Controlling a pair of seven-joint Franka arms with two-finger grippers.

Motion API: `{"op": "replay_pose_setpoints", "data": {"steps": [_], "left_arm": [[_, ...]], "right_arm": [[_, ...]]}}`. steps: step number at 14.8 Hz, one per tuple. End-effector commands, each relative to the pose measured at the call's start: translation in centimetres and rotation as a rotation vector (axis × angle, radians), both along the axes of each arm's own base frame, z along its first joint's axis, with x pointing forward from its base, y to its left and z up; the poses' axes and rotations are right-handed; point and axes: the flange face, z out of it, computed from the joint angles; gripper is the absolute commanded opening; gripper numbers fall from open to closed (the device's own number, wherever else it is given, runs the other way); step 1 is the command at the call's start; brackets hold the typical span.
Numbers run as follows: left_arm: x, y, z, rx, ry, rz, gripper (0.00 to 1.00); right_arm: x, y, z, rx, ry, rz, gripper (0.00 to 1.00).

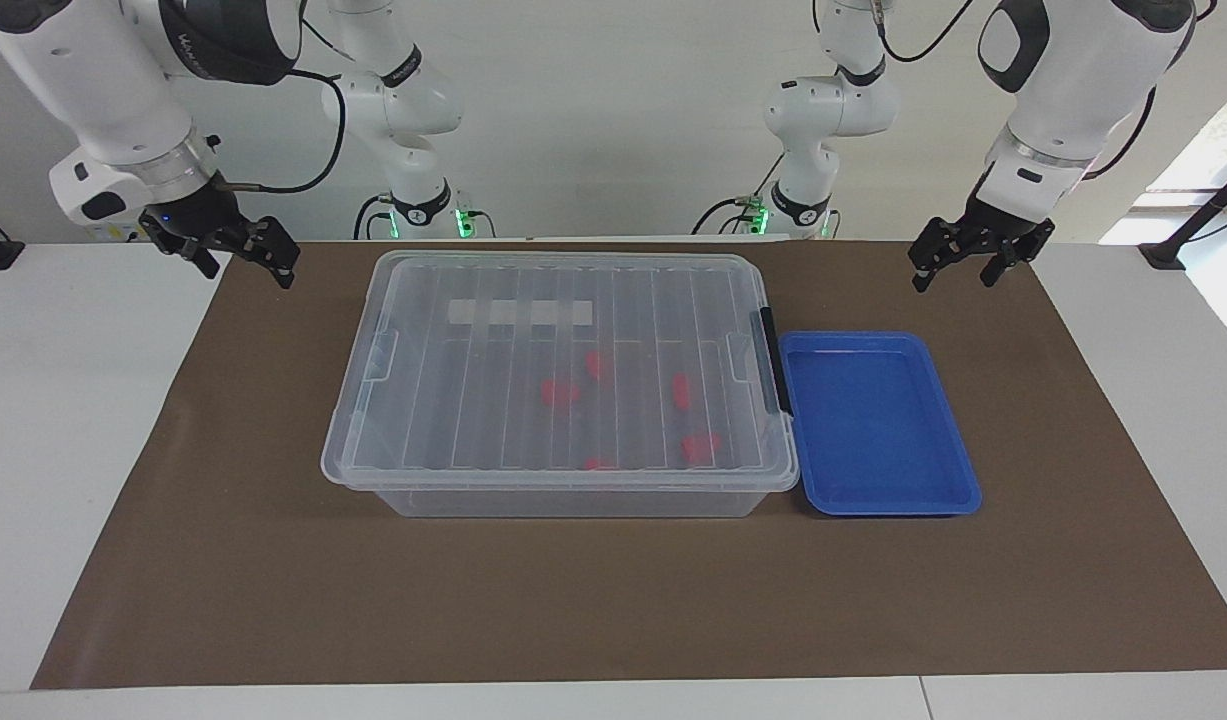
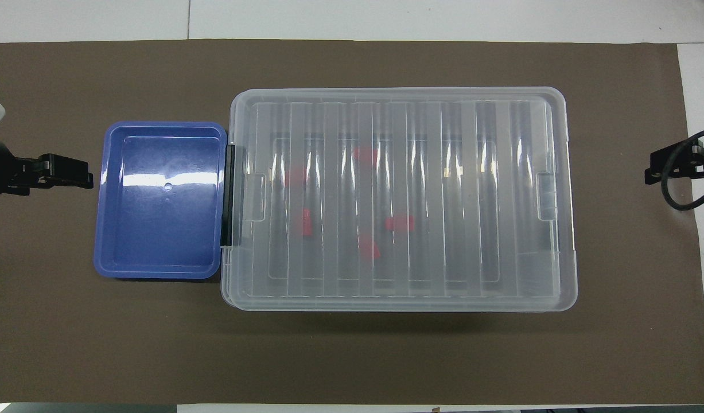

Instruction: Place red block in blue tray from box

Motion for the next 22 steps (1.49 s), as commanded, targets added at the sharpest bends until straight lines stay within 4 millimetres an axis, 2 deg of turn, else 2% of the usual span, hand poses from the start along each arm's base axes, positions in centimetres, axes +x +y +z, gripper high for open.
{"op": "replay_pose_setpoints", "data": {"steps": [1,4,10,14,16,18,22], "left_arm": [[-0.1,0.4,0.0,0.005,0.009,-0.003,1.0],[-0.1,0.4,0.0,0.005,0.009,-0.003,1.0],[-0.1,0.4,0.0,0.005,0.009,-0.003,1.0],[-0.1,0.4,0.0,0.005,0.011,-0.003,1.0],[-0.1,0.4,0.0,0.005,0.009,-0.003,1.0],[-0.1,0.4,0.0,0.005,0.009,-0.003,1.0],[-0.1,0.4,0.0,0.005,0.009,-0.003,1.0]], "right_arm": [[-0.5,-0.1,0.1,0.013,-0.007,0.008,1.0],[-0.5,-0.3,0.0,0.013,-0.008,0.004,1.0],[-0.4,0.7,-0.3,0.015,-0.011,0.032,1.0],[0.6,4.5,-1.9,0.038,-0.041,0.018,1.0],[1.4,5.8,-3.6,0.04,-0.059,0.013,1.0],[1.9,8.1,-5.8,0.045,-0.075,0.027,1.0],[1.9,8.3,-9.7,0.043,-0.048,0.006,1.0]]}}
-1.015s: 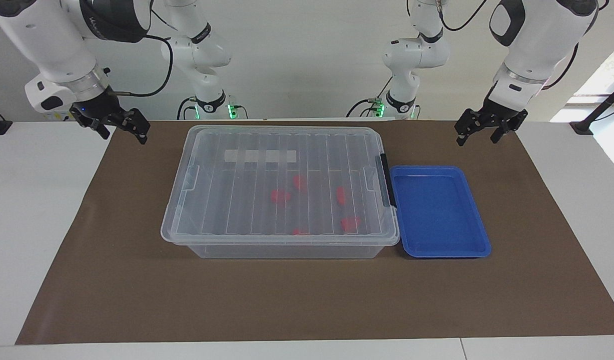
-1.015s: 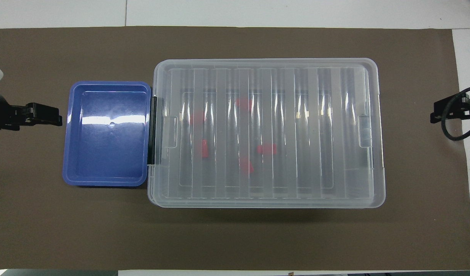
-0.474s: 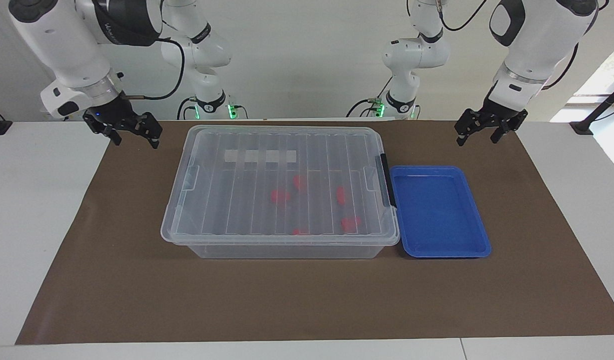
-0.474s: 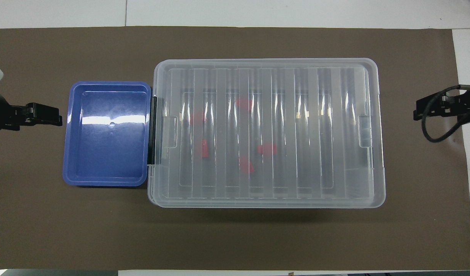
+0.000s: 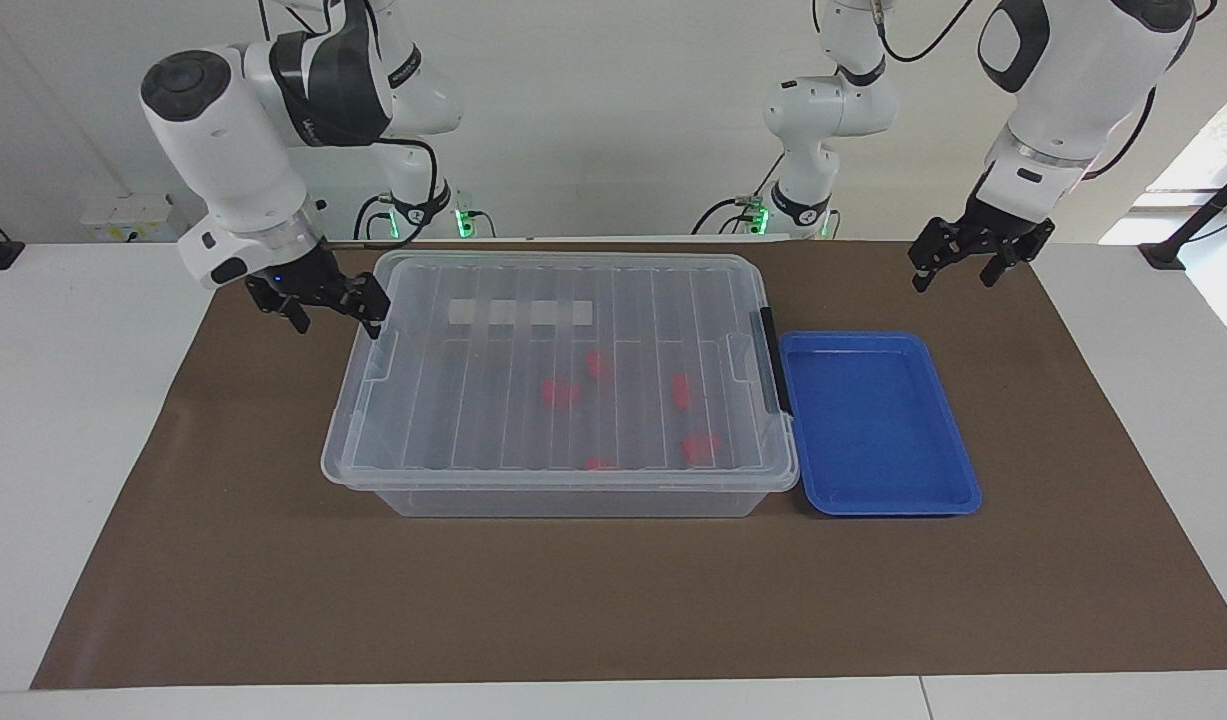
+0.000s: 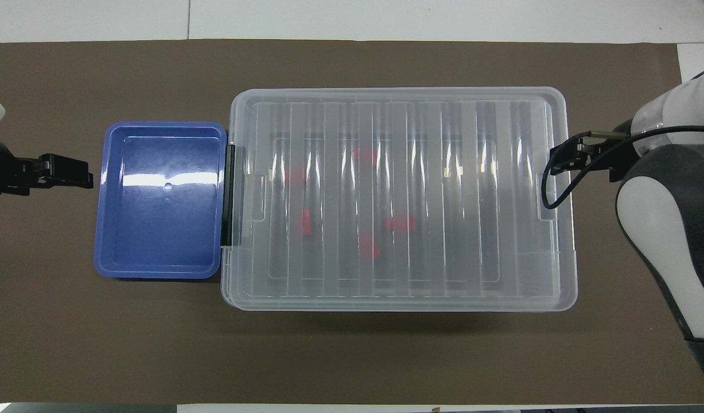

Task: Place red block in blue tray from box
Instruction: 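Hook the clear lid with the right gripper and slide it away from the blue tray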

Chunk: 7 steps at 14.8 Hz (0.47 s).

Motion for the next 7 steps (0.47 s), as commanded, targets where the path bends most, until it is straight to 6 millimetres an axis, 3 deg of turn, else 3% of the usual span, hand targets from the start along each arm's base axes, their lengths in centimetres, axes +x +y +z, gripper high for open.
{"op": "replay_pose_setpoints", "data": {"steps": [1,7], "left_arm": [[-0.1,0.4,0.0,0.005,0.009,-0.003,1.0],[-0.1,0.4,0.0,0.005,0.009,-0.003,1.0]], "right_arm": [[-0.7,-0.3,-2.6,0.009,0.009,-0.02,1.0],[-1.6,0.1,-5.4,0.0,0.033,0.0,1.0]]}}
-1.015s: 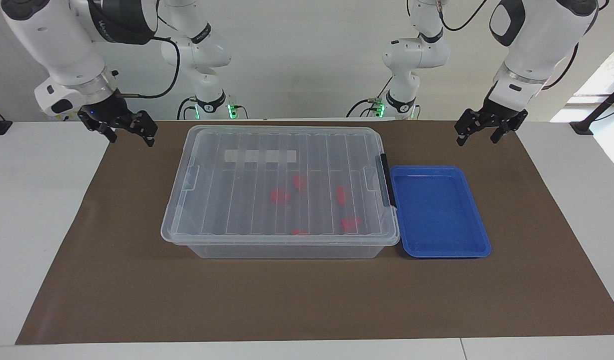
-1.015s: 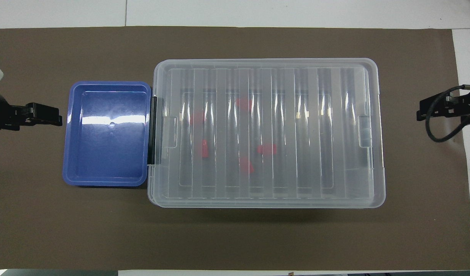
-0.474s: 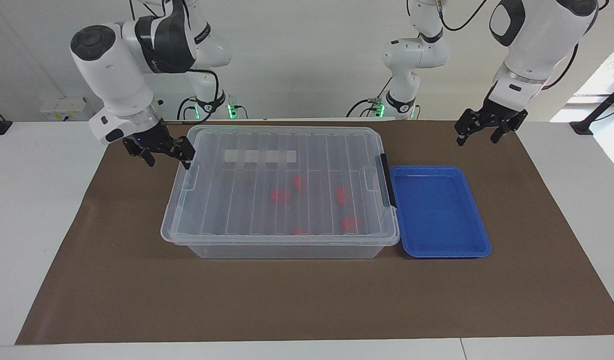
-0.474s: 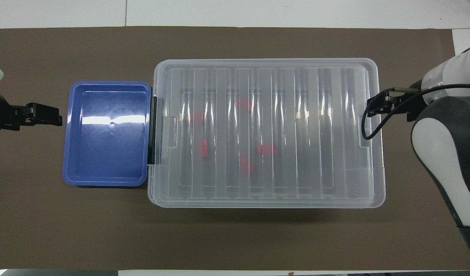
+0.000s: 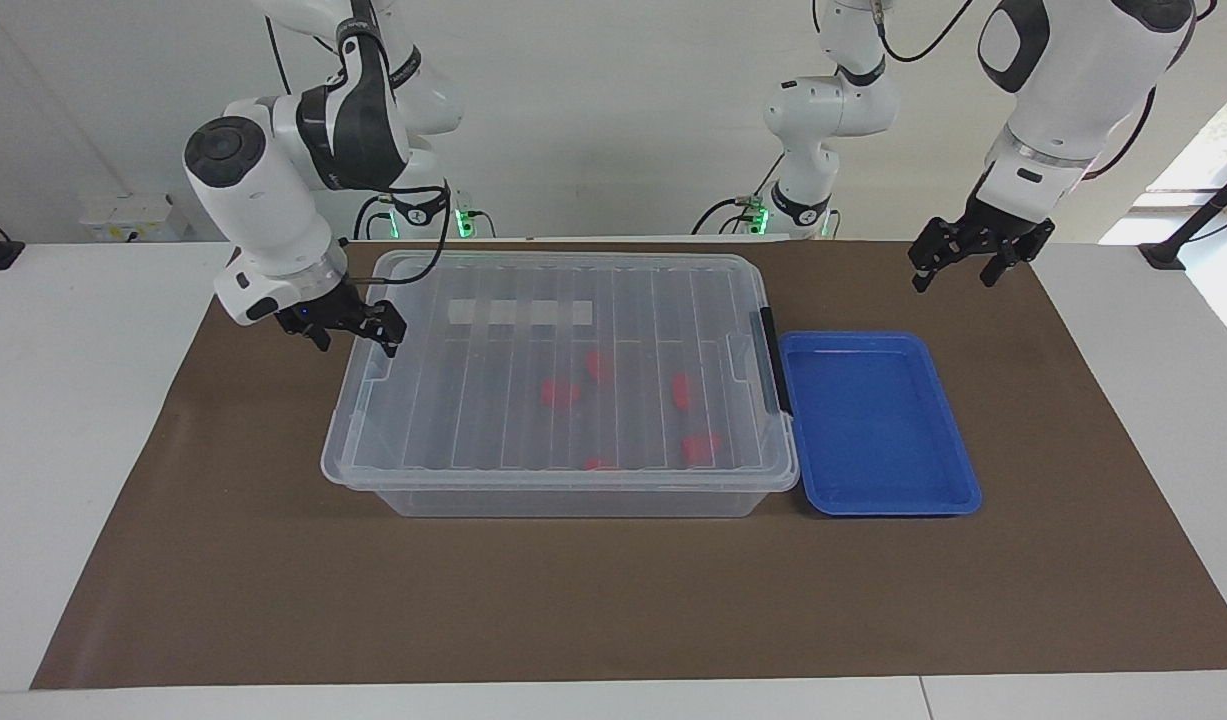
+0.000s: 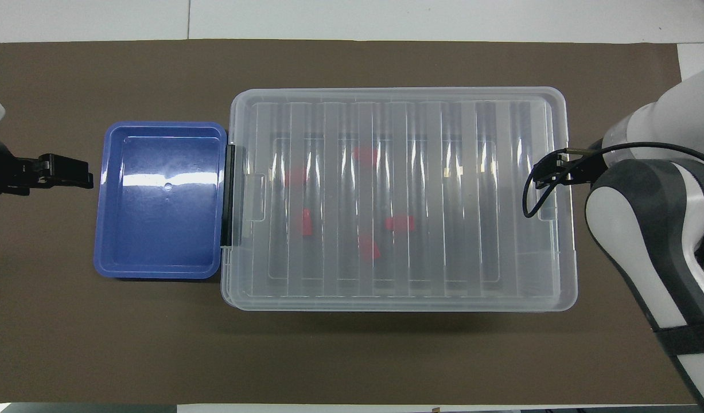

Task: Place red block in blue tray from box
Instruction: 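Hook the clear lid with the right gripper and slide it away from the blue tray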

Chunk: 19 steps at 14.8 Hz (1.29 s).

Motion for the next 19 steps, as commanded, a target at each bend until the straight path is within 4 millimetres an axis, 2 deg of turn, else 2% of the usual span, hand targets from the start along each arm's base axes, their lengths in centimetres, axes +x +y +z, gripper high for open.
{"op": "replay_pose_setpoints", "data": {"steps": [1,7,19], "left_arm": [[-0.1,0.4,0.0,0.005,0.009,-0.003,1.0],[-0.1,0.4,0.0,0.005,0.009,-0.003,1.0],[-0.1,0.4,0.0,0.005,0.011,-0.003,1.0]], "right_arm": [[-1.0,-0.1,-1.1,-0.001,-0.003,-0.002,1.0],[-2.0,-2.1,-2.6,-0.003,0.029,0.041,1.0],[-2.3,-8.6,-2.7,0.005,0.031,0.103,1.0]]}}
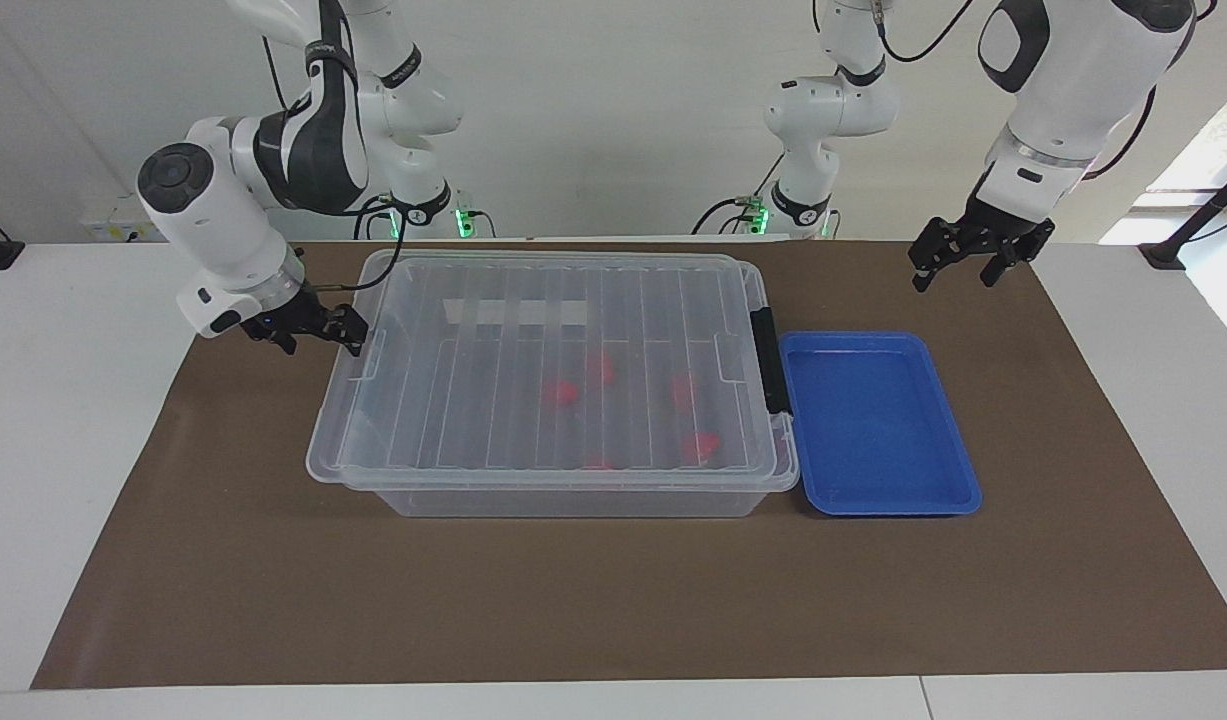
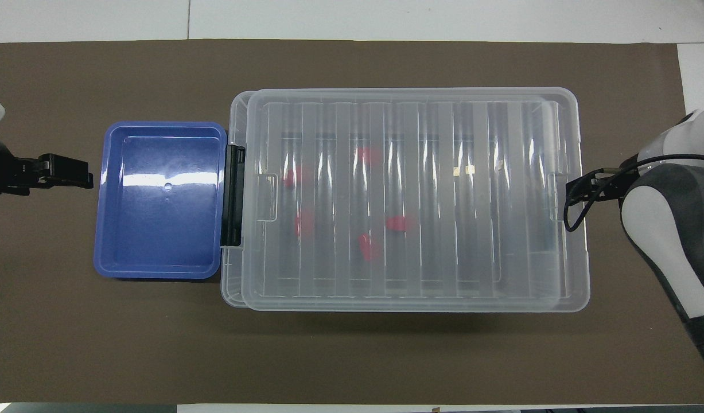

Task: Place red block in blue tray from box
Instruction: 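Hook the clear lid with the right gripper and slide it away from the blue tray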

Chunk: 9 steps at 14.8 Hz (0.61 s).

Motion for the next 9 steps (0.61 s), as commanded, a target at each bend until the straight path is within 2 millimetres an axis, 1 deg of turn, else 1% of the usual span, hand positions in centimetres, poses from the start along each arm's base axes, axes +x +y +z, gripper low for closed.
{"op": "replay_pose_setpoints", "data": {"steps": [1,3,4,7,9], "left_arm": [[-0.1,0.4,0.0,0.005,0.011,-0.003,1.0],[-0.1,0.4,0.0,0.006,0.011,-0.004,1.0],[-0.1,0.4,0.0,0.006,0.011,-0.004,1.0],[-0.2,0.4,0.0,0.006,0.015,-0.001,1.0],[-0.3,0.4,-0.1,0.006,0.02,-0.002,1.0]], "right_arm": [[-0.8,-2.5,0.2,-0.004,-0.017,0.035,1.0],[-0.8,-4.1,0.2,0.001,-0.018,0.051,1.0],[-0.8,-4.6,0.3,0.001,-0.019,0.062,1.0],[-1.0,-7.1,0.5,-0.001,-0.023,0.081,1.0],[-1.2,-8.1,0.5,0.0,-0.024,0.091,1.0]]}}
